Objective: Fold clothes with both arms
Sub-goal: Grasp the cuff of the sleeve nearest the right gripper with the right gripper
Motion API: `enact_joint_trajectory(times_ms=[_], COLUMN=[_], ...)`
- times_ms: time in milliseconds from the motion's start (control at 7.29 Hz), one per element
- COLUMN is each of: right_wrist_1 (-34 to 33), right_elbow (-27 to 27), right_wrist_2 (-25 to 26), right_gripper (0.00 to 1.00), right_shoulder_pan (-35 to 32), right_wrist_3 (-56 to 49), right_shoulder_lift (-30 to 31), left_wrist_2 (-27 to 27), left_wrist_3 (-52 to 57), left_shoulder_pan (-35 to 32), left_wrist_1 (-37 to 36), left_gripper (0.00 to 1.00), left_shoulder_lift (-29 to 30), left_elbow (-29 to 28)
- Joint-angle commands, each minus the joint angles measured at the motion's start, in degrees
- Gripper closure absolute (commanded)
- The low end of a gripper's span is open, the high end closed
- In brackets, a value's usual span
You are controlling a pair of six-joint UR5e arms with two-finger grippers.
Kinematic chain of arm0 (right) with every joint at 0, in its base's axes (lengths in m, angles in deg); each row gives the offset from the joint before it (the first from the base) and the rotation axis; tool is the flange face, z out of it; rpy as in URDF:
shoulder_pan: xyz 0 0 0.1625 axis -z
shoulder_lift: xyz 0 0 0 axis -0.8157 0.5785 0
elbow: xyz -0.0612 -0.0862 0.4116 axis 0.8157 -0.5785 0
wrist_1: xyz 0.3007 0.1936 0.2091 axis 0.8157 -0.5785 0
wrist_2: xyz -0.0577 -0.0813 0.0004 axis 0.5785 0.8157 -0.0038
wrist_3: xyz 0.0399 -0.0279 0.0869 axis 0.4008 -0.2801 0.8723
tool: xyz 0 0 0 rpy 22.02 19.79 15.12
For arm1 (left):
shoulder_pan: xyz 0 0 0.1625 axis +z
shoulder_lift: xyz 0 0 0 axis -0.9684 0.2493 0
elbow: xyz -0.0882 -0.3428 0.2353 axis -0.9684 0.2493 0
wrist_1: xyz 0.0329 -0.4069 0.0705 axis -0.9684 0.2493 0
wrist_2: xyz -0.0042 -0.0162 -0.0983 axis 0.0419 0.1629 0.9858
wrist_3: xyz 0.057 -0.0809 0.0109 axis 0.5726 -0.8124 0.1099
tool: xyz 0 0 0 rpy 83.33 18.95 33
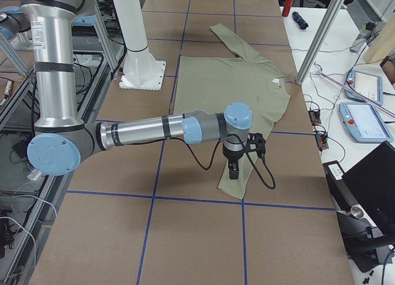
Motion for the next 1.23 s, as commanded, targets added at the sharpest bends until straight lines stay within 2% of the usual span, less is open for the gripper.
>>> enact_joint_trajectory(times_ms=[0, 137, 411, 549, 686, 823, 1097], right_wrist_1=[3.04, 7.07, 16.02, 24.95, 31.05, 32.85, 34.79], right_elbow=[-0.06, -0.58, -4.61, -8.72, -13.28, -17.59, -20.79], right_wrist_2=[-0.40, -2.32, -1.03, -0.41, 0.12, 1.34, 2.67], right_gripper=[0.00, 0.00, 0.00, 0.00, 0.00, 0.00, 0.00], right_shoulder_pan=[1.70, 4.31, 10.38, 10.49, 10.41, 10.32, 10.23], right_wrist_3=[0.48, 0.57, 3.98, 4.35, 4.44, 4.01, 4.44], right_shoulder_lift=[-0.20, -0.37, -0.37, 0.50, 0.51, -0.10, -0.19], left_wrist_2=[-0.22, -0.49, 0.30, 0.30, 0.13, 0.04, 0.12], left_wrist_3=[0.33, -0.02, 0.15, -0.55, -0.21, -0.81, -0.82], left_shoulder_pan=[0.03, 0.38, 0.56, 0.65, 0.56, 0.56, 0.65], left_wrist_1=[2.32, 3.82, 4.36, 4.62, 6.37, 9.34, 9.55], left_gripper=[0.00, 0.00, 0.00, 0.00, 0.00, 0.00, 0.00], left_shoulder_lift=[1.78, 2.05, 2.75, 2.75, 3.88, 4.59, 4.51], left_elbow=[0.49, 0.40, 1.28, 1.54, 1.98, 2.07, 1.46])
